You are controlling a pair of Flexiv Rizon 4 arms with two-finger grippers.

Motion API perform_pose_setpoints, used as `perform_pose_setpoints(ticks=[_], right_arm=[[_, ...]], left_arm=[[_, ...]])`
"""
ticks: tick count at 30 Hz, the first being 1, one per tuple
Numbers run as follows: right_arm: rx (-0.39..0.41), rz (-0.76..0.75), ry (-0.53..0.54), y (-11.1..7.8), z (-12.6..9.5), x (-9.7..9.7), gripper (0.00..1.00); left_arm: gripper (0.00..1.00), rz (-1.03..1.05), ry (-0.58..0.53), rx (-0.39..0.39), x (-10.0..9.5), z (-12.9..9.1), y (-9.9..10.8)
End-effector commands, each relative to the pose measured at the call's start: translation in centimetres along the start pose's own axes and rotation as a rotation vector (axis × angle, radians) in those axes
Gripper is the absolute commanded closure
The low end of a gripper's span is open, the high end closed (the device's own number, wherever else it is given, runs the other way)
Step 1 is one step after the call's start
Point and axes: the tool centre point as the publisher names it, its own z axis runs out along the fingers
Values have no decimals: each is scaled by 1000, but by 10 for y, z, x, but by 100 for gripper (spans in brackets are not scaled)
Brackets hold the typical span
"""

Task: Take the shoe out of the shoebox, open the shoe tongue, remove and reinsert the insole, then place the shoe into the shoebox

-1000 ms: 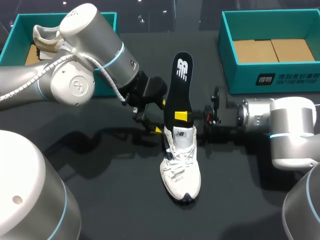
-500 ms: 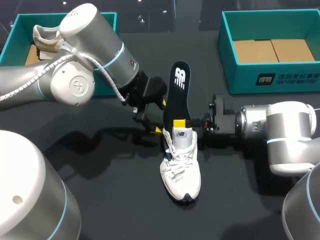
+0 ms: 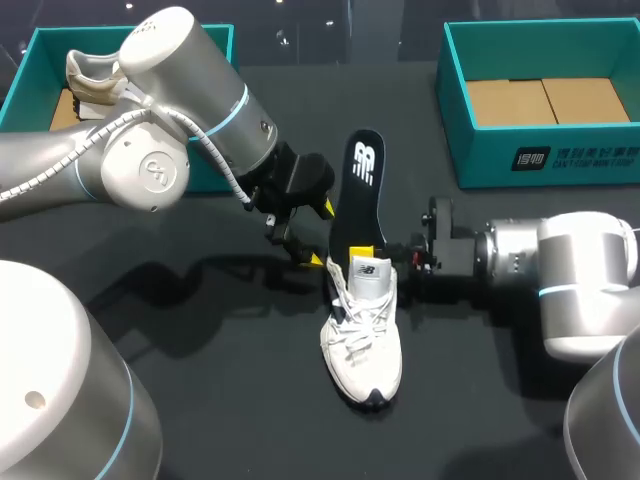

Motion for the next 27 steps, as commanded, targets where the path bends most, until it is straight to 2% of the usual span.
perform_pose_setpoints(ticks=[1, 10, 22, 27], right_arm=[[12, -5, 21, -1, 1, -3, 78], [22, -47, 69, 13, 3, -1, 78], [28, -68, 86, 20, 2, 0, 79], [31, -90, 84, 25, 2, 8, 78]], left_arm=[[0, 1, 0, -1, 0, 0, 0], [0, 1, 0, -1, 0, 0, 0], [0, 1, 0, -1, 0, 0, 0], [0, 1, 0, -1, 0, 0, 0]])
